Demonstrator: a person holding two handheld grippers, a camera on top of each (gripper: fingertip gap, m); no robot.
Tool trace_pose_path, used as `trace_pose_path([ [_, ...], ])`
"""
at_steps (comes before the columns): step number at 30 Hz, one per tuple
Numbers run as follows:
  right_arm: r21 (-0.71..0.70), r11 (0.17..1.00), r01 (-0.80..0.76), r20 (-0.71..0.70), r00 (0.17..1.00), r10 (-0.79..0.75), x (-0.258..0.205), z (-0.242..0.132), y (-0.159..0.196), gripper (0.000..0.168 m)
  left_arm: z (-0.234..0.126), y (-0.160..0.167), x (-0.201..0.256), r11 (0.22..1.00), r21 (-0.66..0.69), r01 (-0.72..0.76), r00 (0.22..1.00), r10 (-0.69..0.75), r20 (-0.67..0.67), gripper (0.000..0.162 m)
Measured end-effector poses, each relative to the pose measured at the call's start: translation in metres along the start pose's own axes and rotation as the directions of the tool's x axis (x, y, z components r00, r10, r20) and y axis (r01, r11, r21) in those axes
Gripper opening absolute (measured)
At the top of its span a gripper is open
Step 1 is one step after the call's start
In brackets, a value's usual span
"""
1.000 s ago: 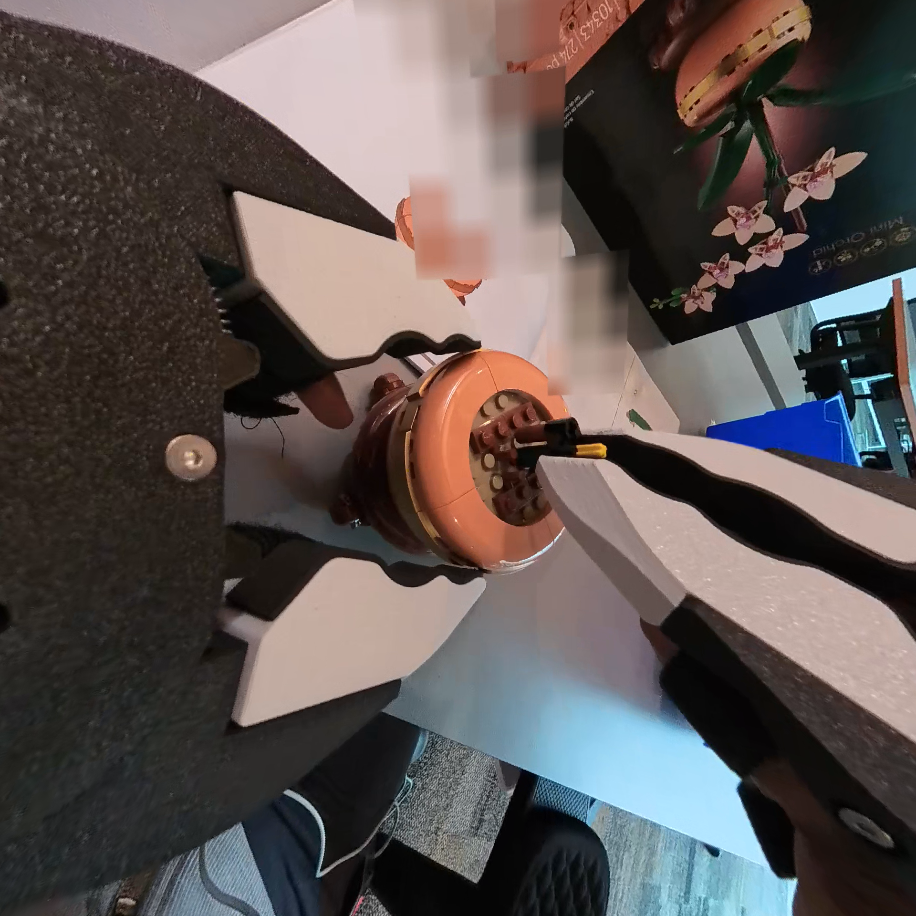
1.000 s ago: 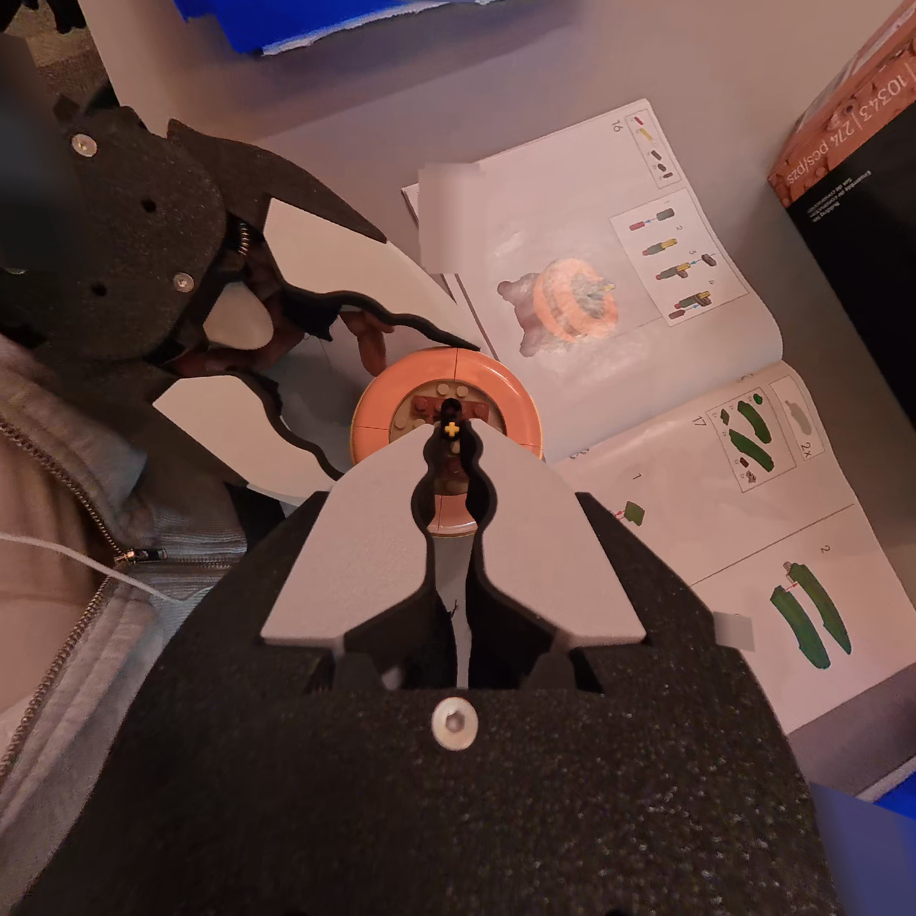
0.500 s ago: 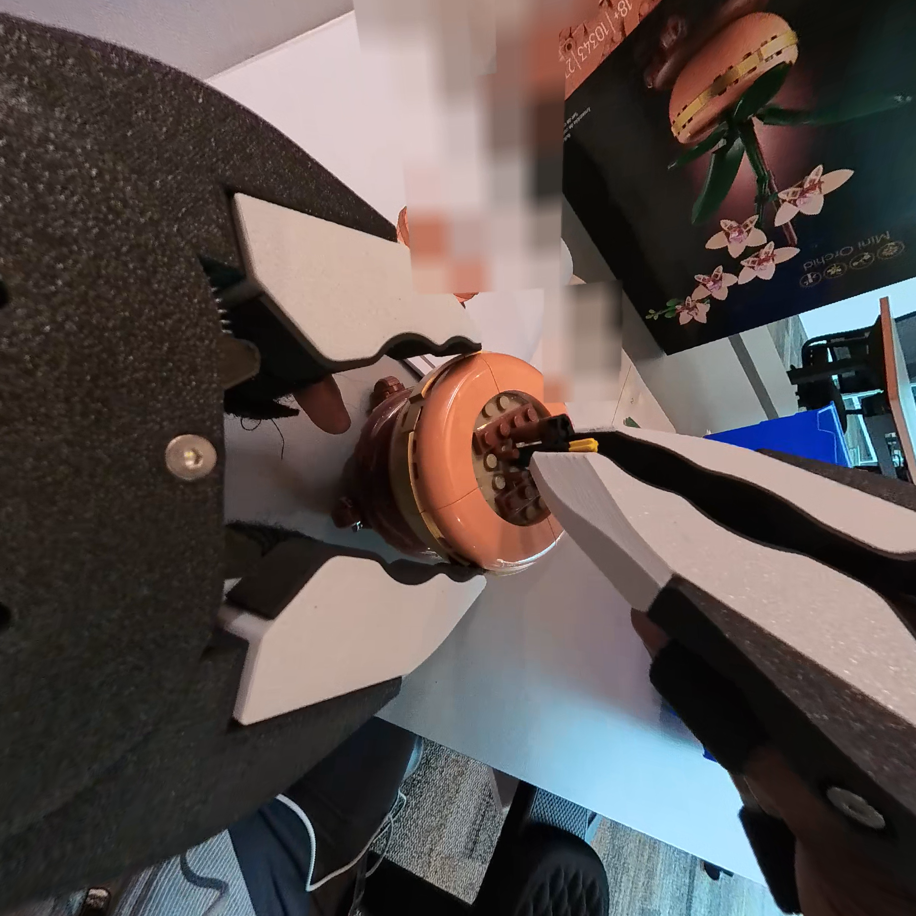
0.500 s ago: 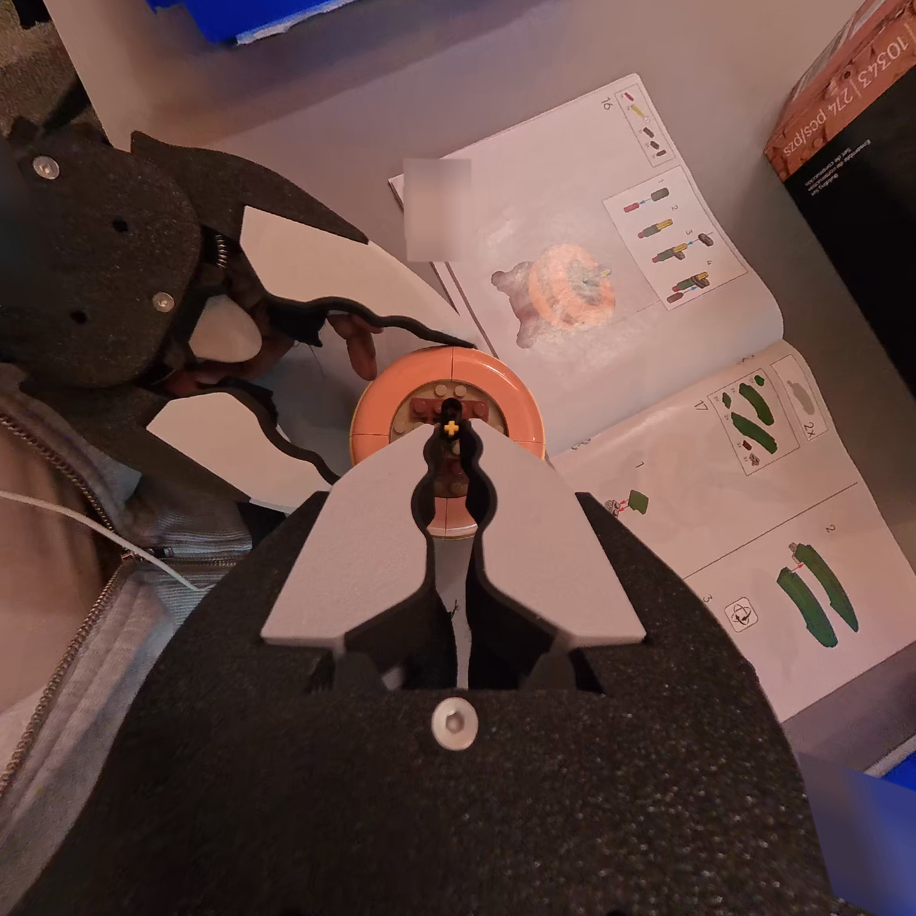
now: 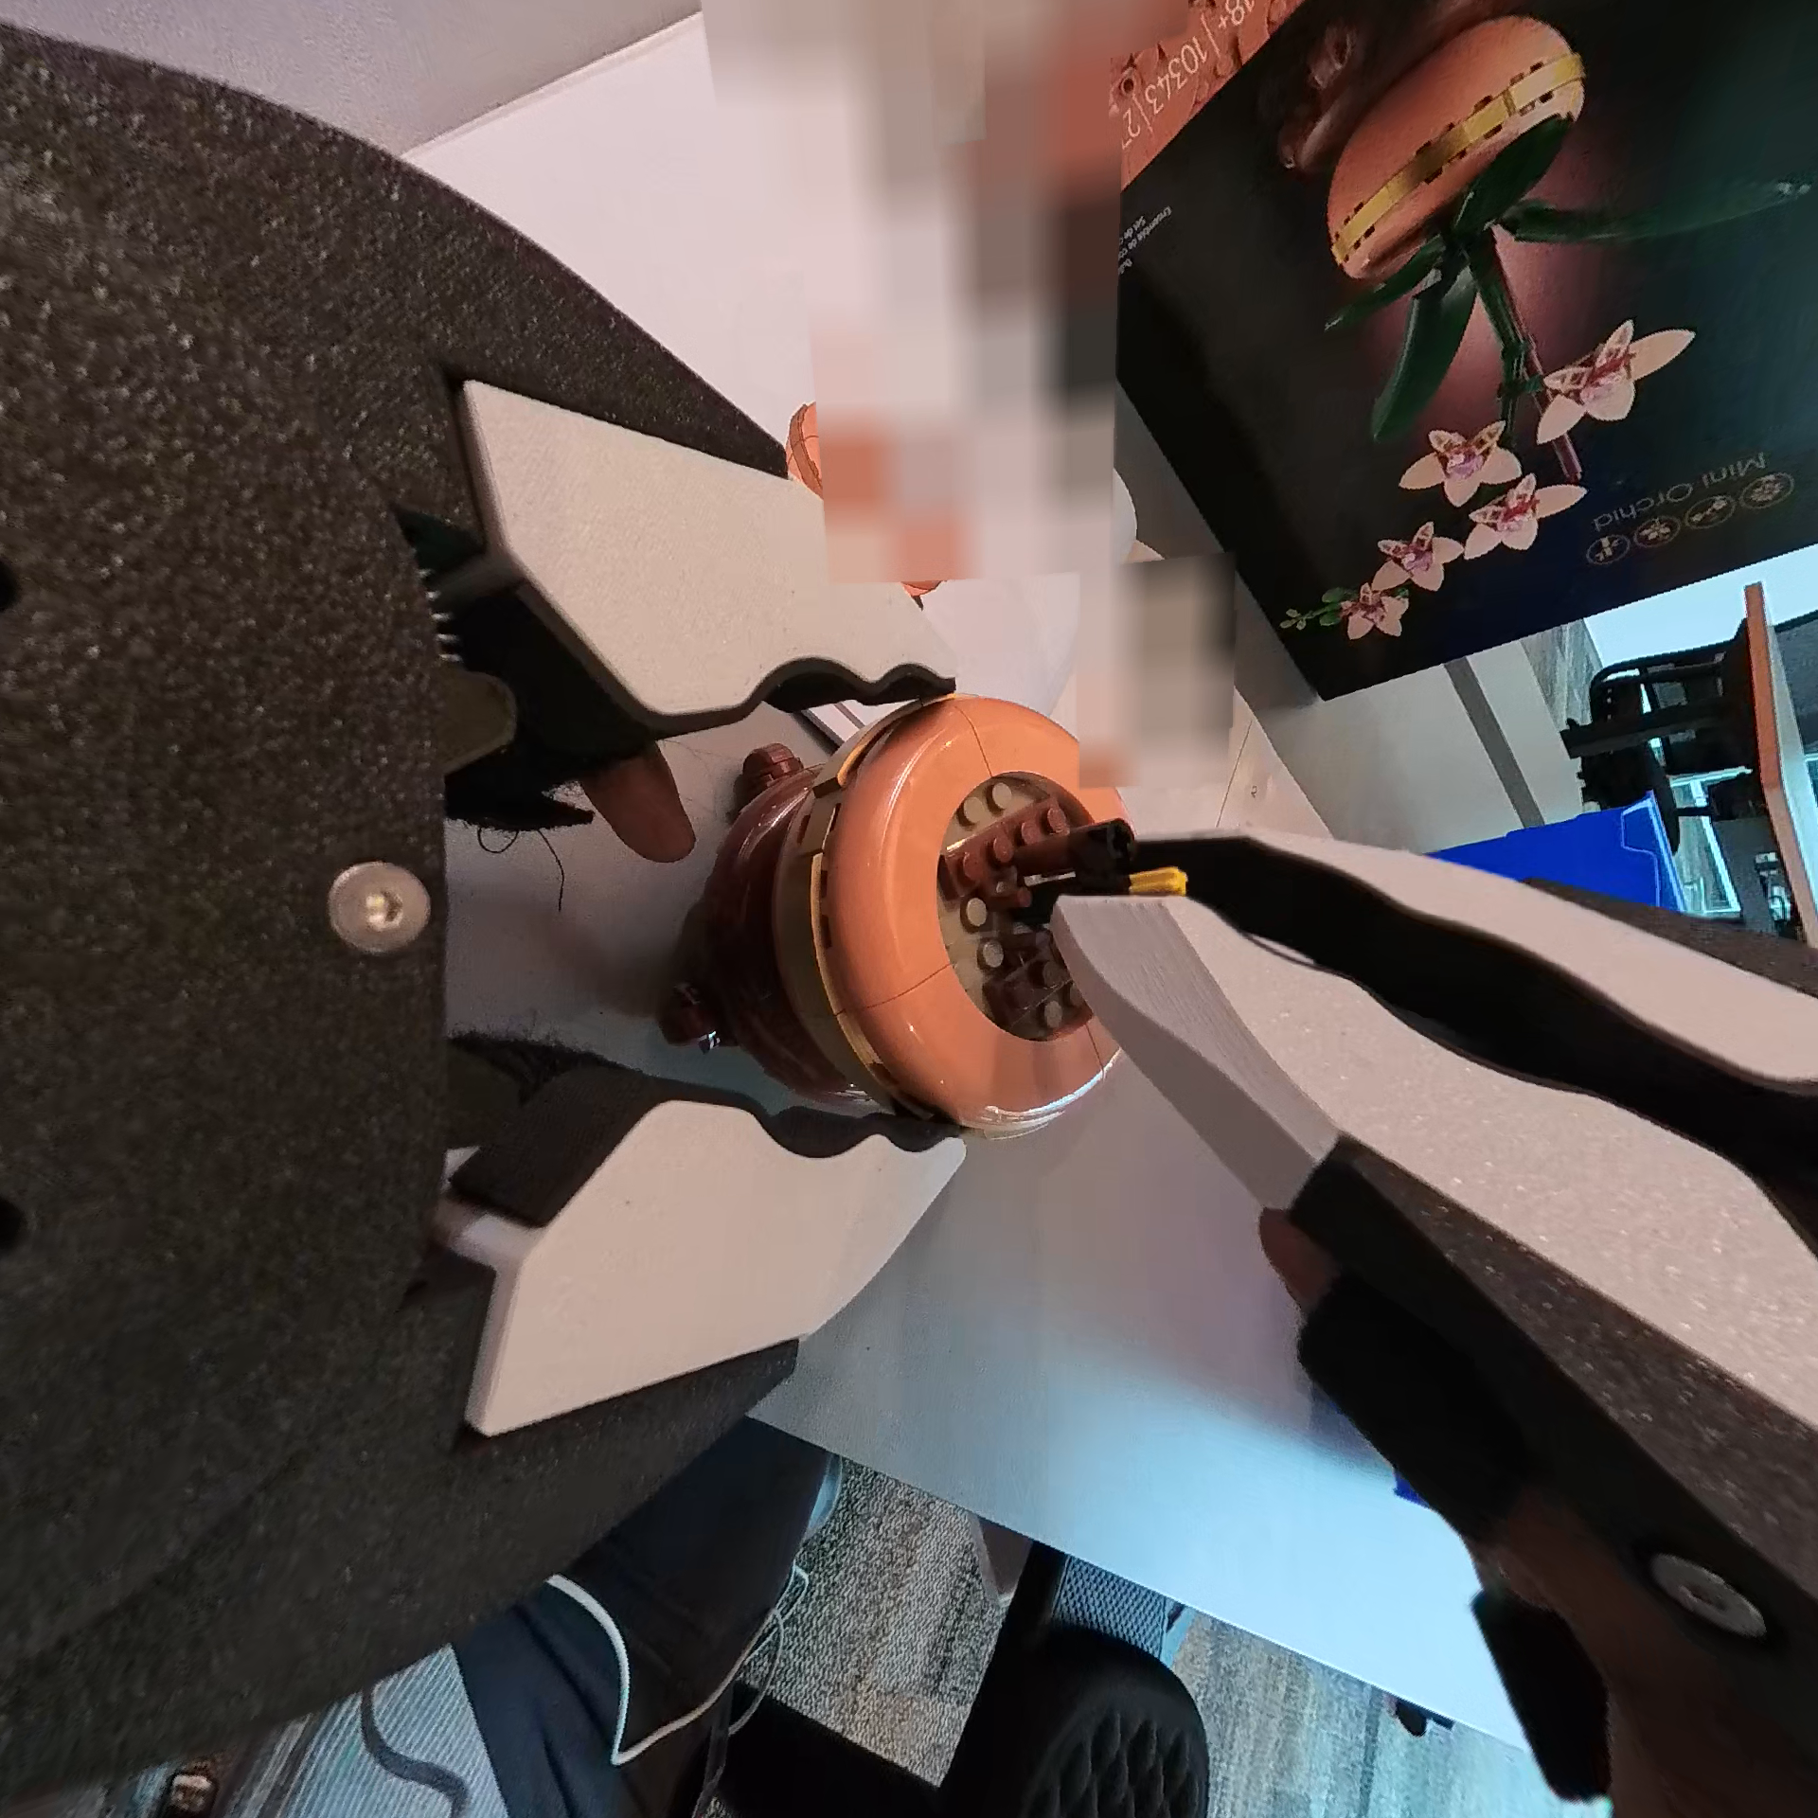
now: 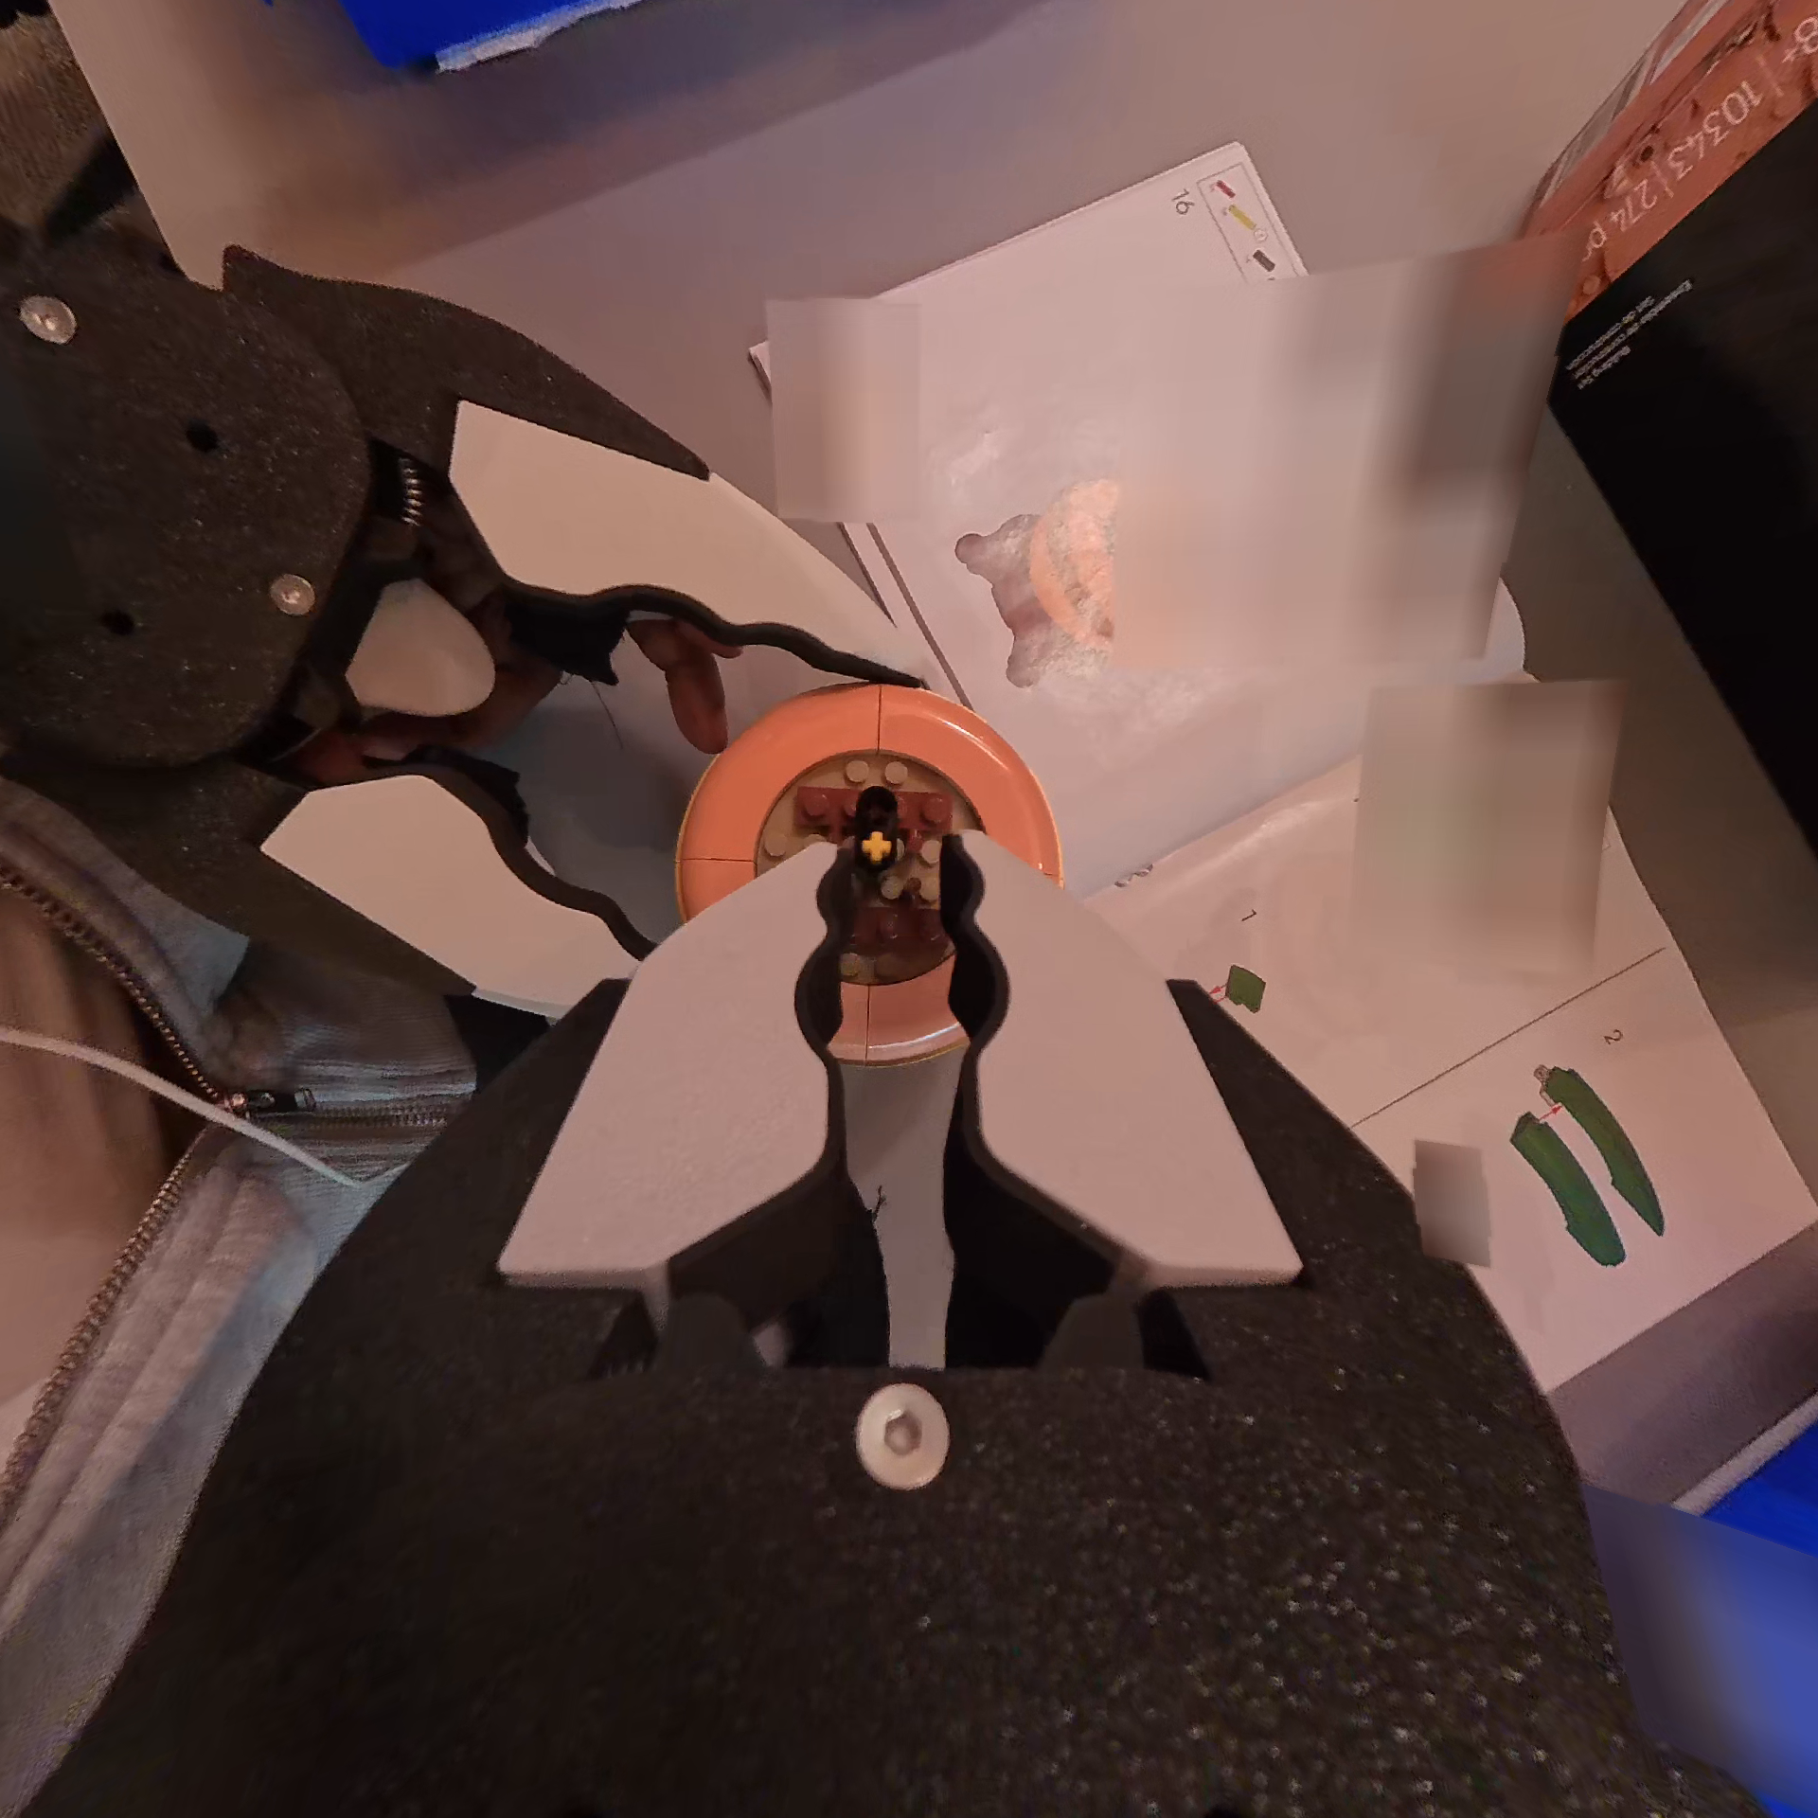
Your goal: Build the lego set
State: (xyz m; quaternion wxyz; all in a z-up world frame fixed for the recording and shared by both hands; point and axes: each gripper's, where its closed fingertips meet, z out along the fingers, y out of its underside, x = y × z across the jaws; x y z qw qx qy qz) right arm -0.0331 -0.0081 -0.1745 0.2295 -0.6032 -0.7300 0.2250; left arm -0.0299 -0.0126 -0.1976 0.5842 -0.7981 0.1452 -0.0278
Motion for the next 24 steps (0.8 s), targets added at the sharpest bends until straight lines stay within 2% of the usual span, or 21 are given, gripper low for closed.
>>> trace_pose_path([
  [4,-0.020,1.000,0.021,0.017,1.000,-0.021,-0.0021,-0.0009,-0.0001,0.018,-0.0003,0.0004,0.0001,1.000,0.000,0.002,1.000,-0.002,-0.003,0.080],
  [10,-0.017,0.999,0.043,0.044,0.998,-0.043,-0.0039,-0.0004,-0.0053,0.007,-0.0005,0.0004,0.0004,1.000,0.000,0.002,1.000,-0.002,-0.004,0.079],
  [24,-0.070,0.994,0.084,0.048,0.996,-0.081,-0.0051,-0.0004,-0.0042,0.007,-0.0008,0.0006,-0.0006,1.000,-0.001,0.003,1.000,-0.003,-0.001,0.080],
])
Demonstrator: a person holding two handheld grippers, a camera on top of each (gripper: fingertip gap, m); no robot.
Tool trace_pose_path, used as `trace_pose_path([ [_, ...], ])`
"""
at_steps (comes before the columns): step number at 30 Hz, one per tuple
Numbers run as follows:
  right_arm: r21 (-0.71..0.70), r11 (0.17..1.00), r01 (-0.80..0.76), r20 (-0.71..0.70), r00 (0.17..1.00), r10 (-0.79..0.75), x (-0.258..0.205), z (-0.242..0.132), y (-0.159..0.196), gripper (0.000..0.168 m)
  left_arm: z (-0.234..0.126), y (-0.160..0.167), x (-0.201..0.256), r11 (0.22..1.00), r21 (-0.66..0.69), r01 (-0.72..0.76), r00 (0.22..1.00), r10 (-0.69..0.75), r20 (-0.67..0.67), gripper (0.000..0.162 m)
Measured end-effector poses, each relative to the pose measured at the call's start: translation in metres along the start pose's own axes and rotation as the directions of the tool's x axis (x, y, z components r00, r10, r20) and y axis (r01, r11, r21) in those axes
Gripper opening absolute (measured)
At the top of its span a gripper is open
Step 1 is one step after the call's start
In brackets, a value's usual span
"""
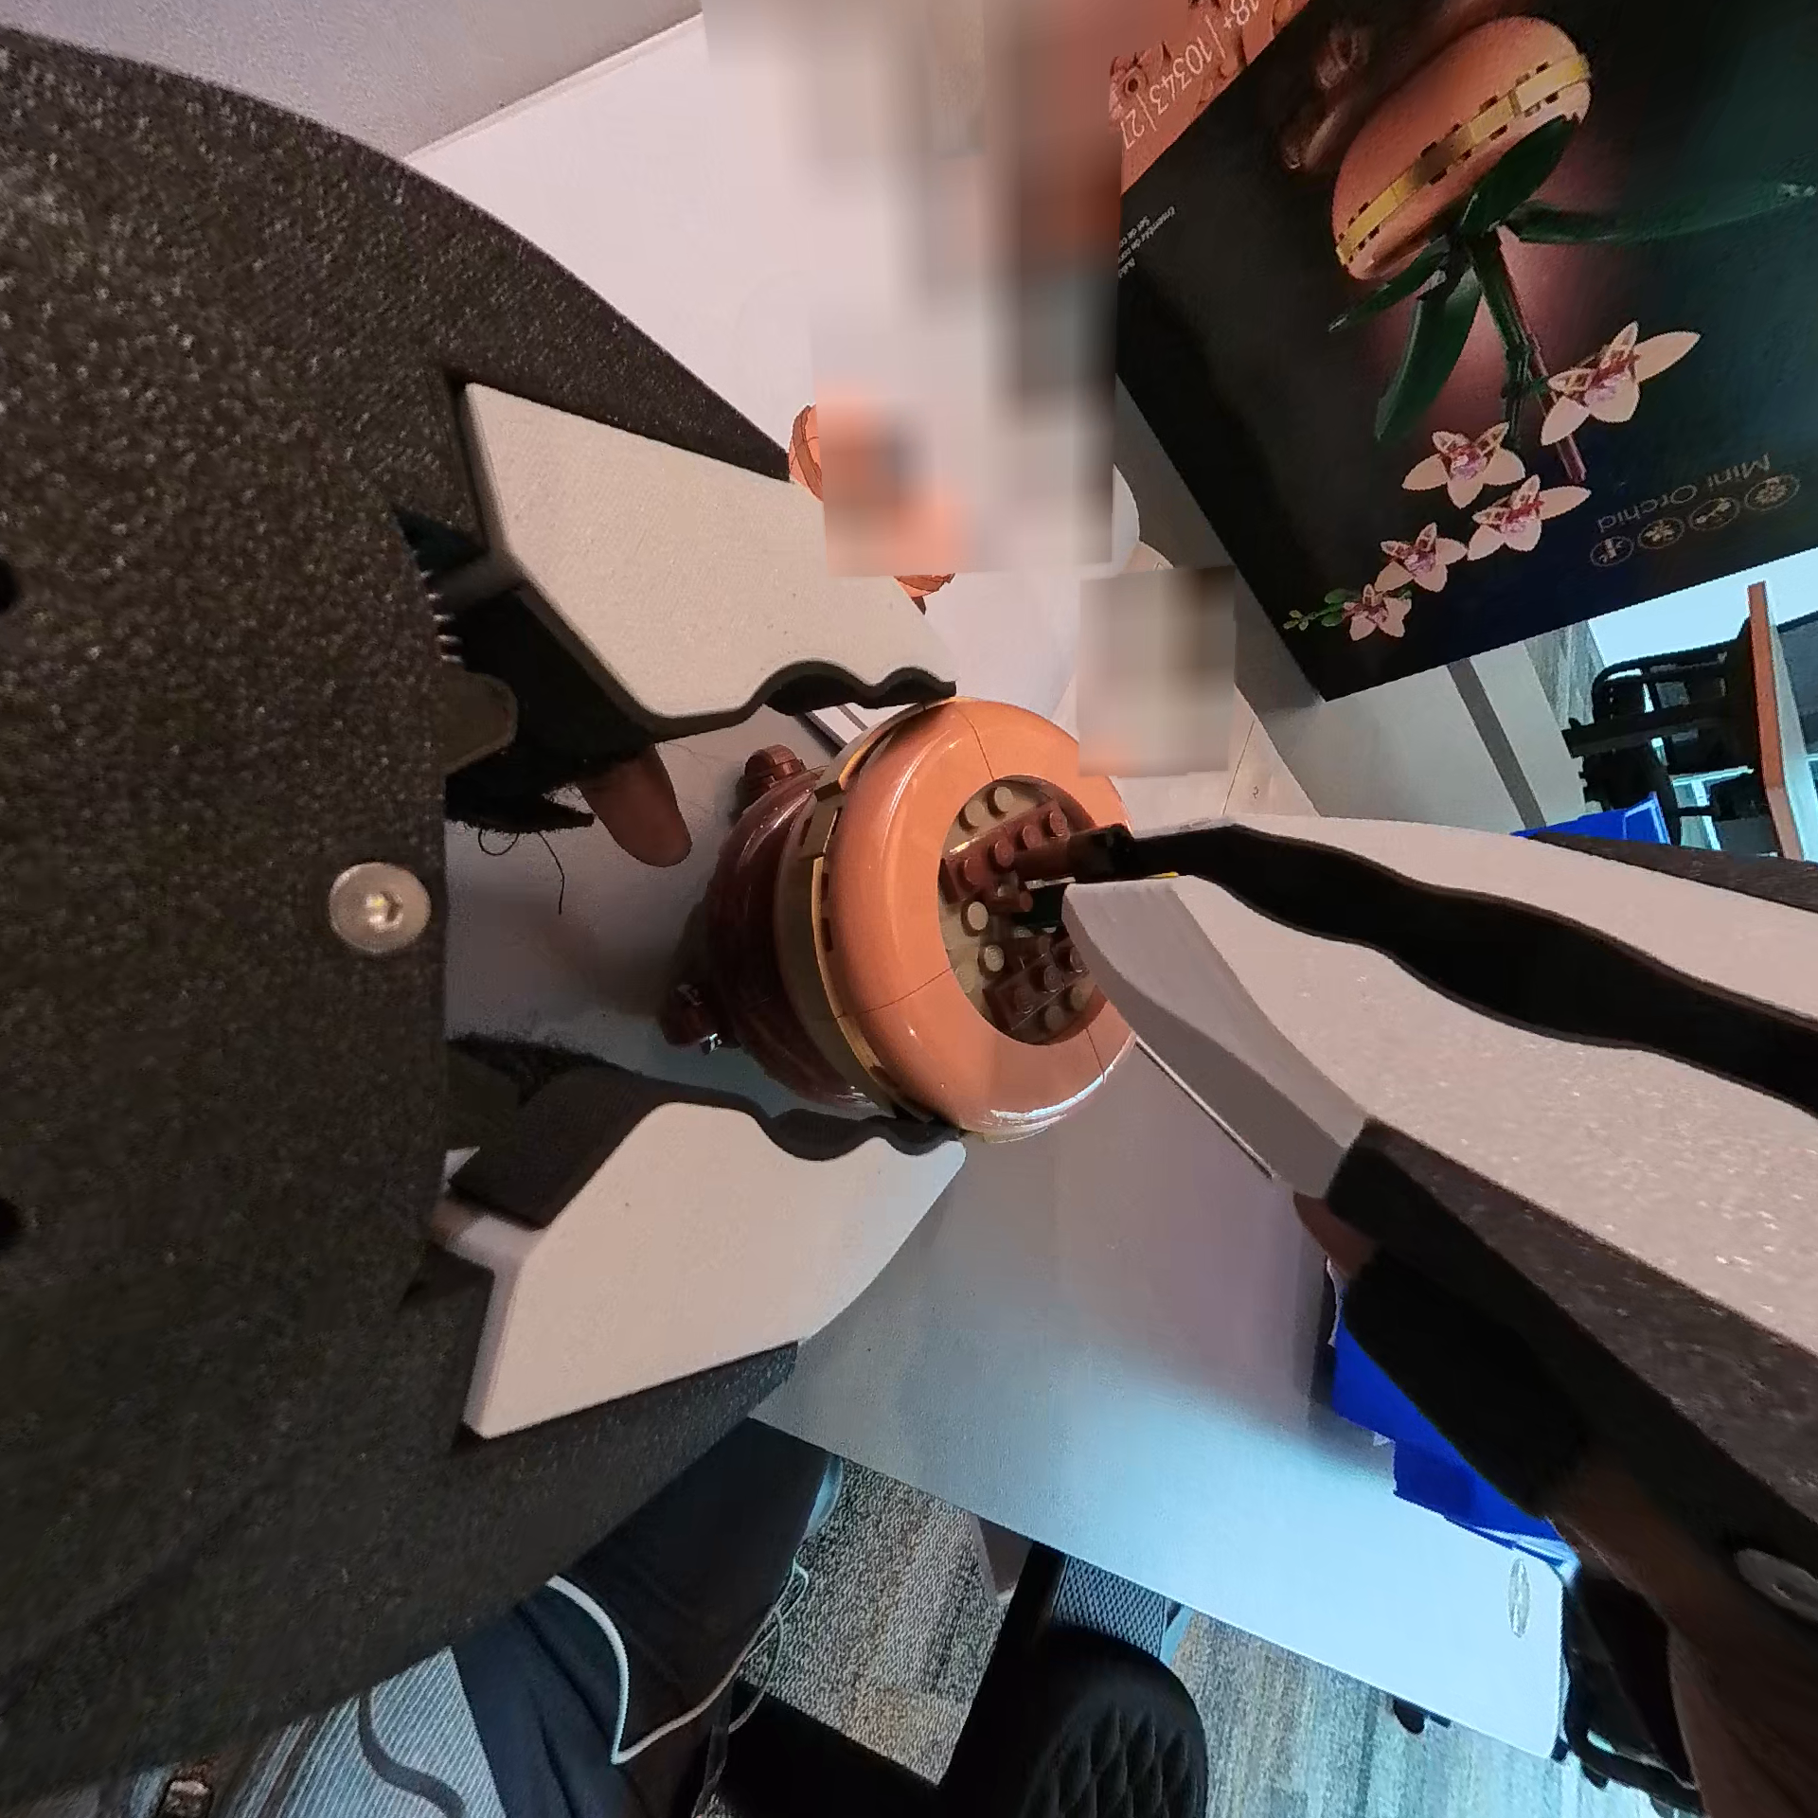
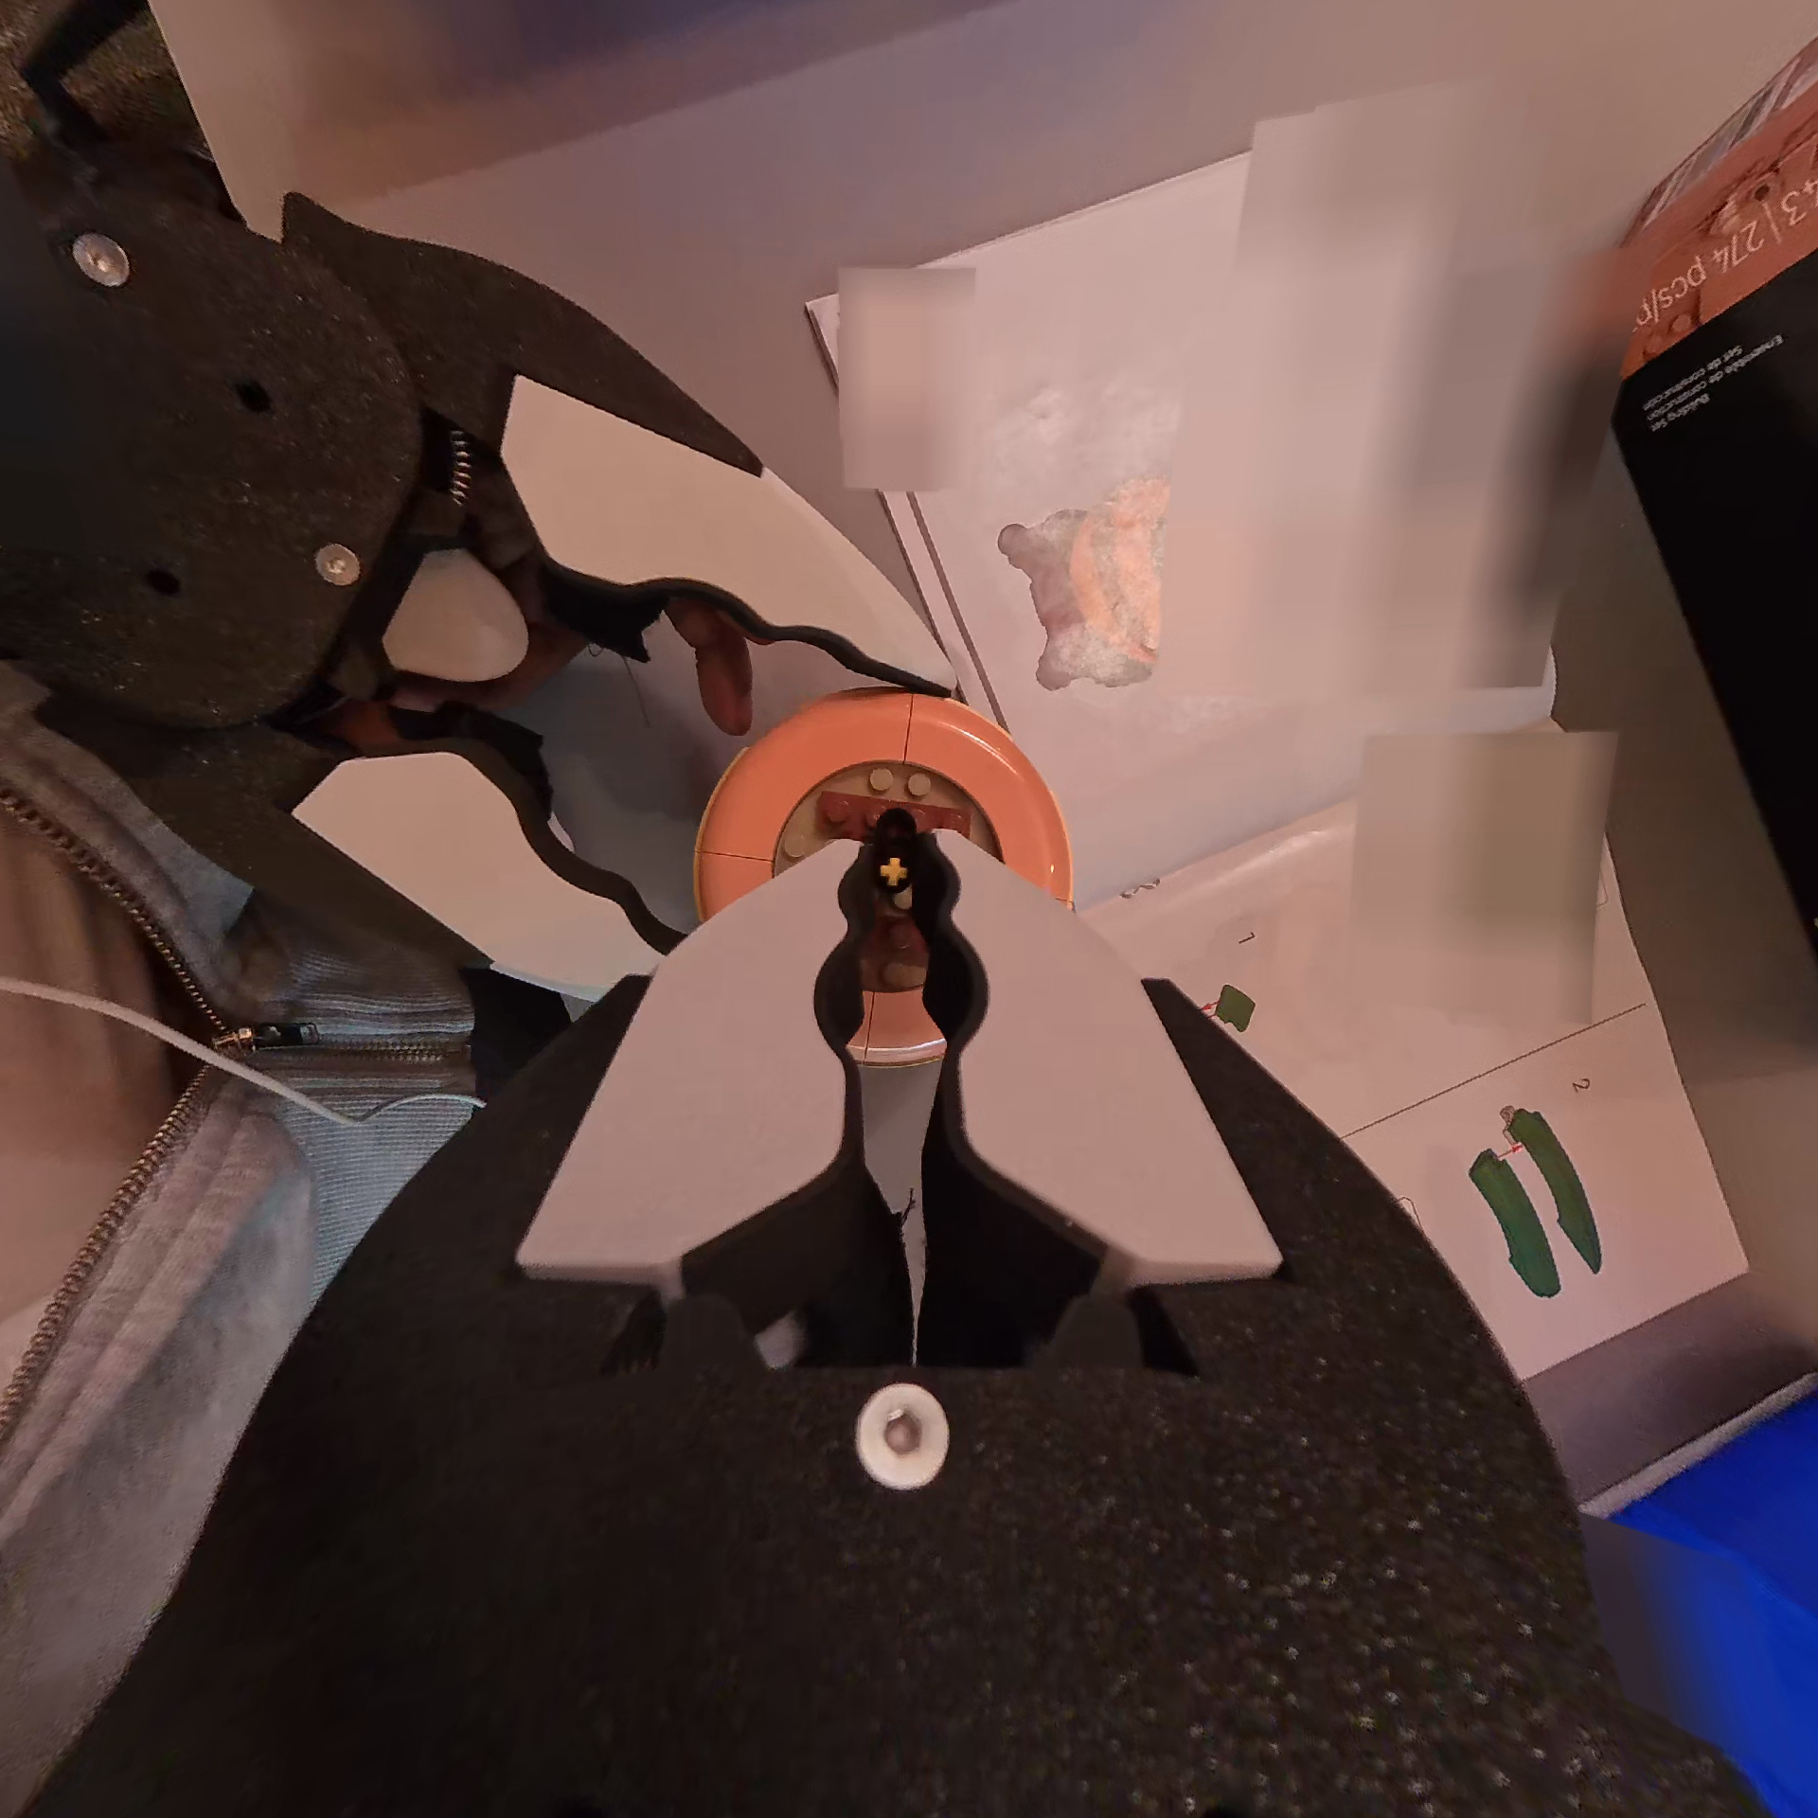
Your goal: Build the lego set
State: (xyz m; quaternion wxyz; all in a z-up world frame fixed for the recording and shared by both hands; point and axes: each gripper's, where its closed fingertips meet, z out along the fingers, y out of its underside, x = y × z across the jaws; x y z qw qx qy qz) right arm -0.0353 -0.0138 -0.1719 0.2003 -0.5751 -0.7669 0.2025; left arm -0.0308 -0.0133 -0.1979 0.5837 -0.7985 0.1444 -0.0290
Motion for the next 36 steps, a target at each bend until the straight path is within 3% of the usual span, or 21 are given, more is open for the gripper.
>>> trace_pose_path([
  [22,-0.022,0.999,0.026,0.026,0.999,-0.026,0.001,0.002,0.001,0.007,0.000,0.001,0.000,1.000,-0.002,0.008,1.000,-0.008,-0.003,0.079],
  [27,0.068,0.997,-0.043,0.106,0.994,0.036,0.001,0.002,-0.003,0.008,0.000,0.001,-0.001,1.000,-0.002,0.027,1.000,-0.027,-0.012,0.080],
  [29,0.113,0.984,-0.137,0.149,0.982,0.119,0.004,0.000,-0.005,0.039,0.000,0.001,-0.001,1.000,-0.002,0.022,1.000,-0.022,-0.011,0.080],
  [33,0.226,0.957,-0.183,0.166,0.975,0.148,0.011,-0.020,-0.011,0.039,0.000,0.001,-0.001,1.000,-0.002,0.024,1.000,-0.024,-0.016,0.080],
  [36,0.192,0.973,-0.131,0.106,0.988,0.112,0.010,-0.021,-0.003,0.034,0.000,0.001,-0.001,1.000,-0.002,0.024,1.000,-0.024,-0.016,0.080],
])
